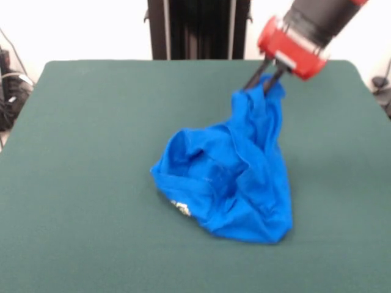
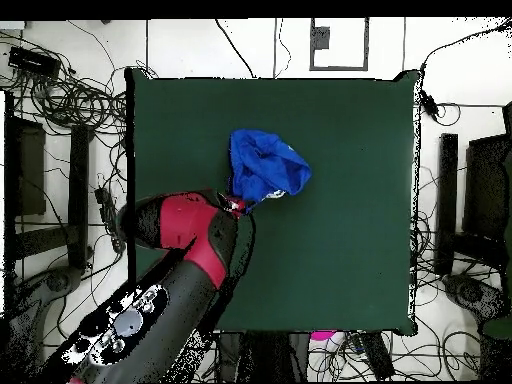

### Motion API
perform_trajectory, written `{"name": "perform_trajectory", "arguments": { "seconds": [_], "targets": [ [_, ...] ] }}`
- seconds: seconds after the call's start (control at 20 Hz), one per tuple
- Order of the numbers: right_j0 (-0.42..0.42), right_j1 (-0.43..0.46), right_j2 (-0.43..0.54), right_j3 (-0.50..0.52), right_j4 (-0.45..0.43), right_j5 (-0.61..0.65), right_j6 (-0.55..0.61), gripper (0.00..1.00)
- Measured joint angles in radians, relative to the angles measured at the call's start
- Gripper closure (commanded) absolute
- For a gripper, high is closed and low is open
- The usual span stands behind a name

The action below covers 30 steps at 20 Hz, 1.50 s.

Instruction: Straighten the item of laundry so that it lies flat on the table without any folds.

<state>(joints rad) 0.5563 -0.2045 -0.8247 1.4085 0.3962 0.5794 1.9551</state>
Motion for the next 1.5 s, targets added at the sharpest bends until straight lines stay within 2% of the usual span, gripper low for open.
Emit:
{"name": "perform_trajectory", "arguments": {
  "seconds": [0.15, 0.35, 0.5, 0.55, 0.75, 0.9, 1.1, 1.35, 1.5],
  "targets": [
    [0.011, -0.003, -0.074, -0.033, 0.0, 0.082, 0.0, 1.0],
    [0.006, -0.023, -0.096, -0.04, 0.015, 0.101, 0.0, 1.0],
    [-0.035, -0.075, -0.013, -0.007, 0.105, 0.095, 0.0, 1.0],
    [-0.065, -0.099, 0.042, 0.016, 0.159, 0.086, 0.0, 1.0],
    [-0.138, -0.13, 0.155, 0.069, 0.25, 0.071, 0.0, 1.0],
    [-0.136, -0.122, 0.15, 0.075, 0.245, 0.071, 0.0, 1.0],
    [-0.085, -0.118, 0.103, 0.075, 0.196, 0.072, 0.0, 1.0],
    [-0.005, -0.152, 0.012, 0.065, 0.098, 0.093, 0.0, 1.0],
    [0.0, -0.175, -0.014, 0.057, 0.071, 0.105, 0.0, 1.0]
  ]
}}
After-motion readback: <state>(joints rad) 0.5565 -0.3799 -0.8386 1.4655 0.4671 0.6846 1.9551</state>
